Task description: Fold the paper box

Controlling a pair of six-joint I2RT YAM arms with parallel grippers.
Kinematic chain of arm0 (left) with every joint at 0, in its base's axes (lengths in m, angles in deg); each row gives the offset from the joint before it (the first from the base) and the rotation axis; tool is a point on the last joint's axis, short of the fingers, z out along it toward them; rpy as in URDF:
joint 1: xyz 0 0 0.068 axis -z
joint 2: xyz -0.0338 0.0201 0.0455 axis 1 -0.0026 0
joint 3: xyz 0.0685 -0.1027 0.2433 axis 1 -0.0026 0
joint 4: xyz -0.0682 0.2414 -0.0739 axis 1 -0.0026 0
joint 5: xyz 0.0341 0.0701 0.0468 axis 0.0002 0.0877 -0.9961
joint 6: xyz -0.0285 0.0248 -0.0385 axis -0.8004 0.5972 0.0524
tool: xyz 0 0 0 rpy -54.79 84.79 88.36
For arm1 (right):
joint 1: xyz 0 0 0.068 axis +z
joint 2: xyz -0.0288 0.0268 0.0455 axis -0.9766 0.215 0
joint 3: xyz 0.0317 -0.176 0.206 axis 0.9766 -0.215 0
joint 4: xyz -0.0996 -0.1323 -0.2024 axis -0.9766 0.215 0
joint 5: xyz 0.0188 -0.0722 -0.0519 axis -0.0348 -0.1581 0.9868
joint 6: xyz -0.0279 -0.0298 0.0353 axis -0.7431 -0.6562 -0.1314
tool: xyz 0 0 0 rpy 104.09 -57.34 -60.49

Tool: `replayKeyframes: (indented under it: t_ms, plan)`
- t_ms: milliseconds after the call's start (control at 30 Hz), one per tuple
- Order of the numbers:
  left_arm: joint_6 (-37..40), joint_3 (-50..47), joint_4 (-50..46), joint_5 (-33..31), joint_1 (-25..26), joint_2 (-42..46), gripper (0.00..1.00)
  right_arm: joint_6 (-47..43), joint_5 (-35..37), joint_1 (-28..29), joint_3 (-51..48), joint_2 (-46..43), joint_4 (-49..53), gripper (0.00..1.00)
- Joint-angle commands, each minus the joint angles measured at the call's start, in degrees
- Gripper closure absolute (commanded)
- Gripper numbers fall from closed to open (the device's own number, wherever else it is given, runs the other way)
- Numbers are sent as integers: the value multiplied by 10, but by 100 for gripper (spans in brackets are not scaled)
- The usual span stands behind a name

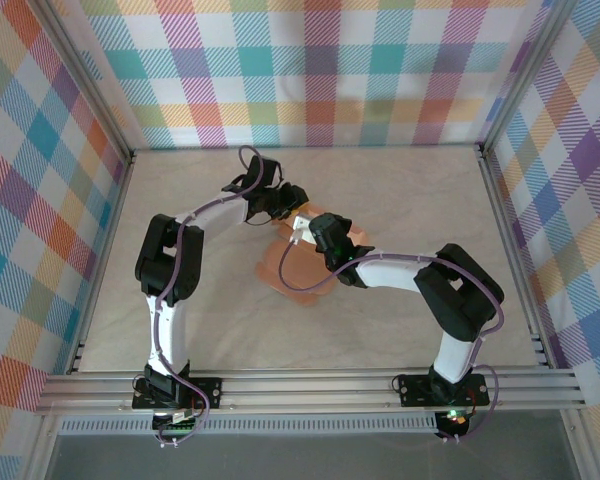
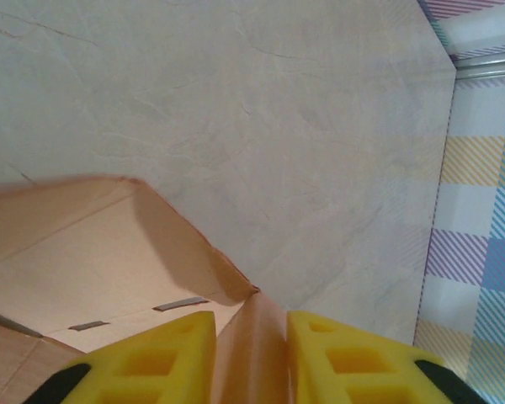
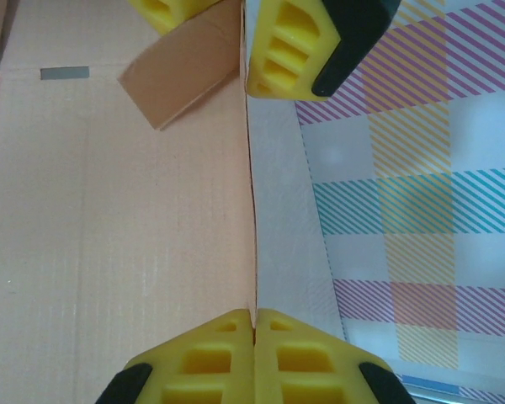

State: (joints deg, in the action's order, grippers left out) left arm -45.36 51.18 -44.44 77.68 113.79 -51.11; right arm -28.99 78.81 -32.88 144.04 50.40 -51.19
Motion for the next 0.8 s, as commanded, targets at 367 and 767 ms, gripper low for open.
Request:
replayKeyframes:
  t_ms: [367,767]
  plan:
    - [7,-17,-3,-13,5,34,65,11,13,2,16,3,-29,100]
    - [62,-82,7,-75,-13,110,20,32,19,-9,15,-3,-28,100]
